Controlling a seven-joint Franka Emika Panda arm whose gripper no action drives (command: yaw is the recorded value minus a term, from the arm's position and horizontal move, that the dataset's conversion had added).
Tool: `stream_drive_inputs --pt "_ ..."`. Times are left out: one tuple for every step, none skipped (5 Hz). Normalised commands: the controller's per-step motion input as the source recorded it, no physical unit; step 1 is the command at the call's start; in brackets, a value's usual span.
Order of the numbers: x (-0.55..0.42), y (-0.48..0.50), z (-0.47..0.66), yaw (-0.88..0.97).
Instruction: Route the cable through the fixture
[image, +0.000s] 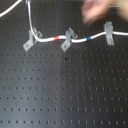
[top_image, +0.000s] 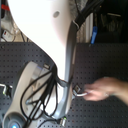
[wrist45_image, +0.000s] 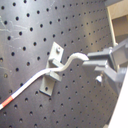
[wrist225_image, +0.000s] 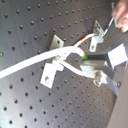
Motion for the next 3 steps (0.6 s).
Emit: stream_drive_inputs --pt "0.025 0.012 0.0 -0.01" --pt "-0.218 -0.256 0.54 -0.37" --pt "-0.157 -0.214 0.66 -0.38"
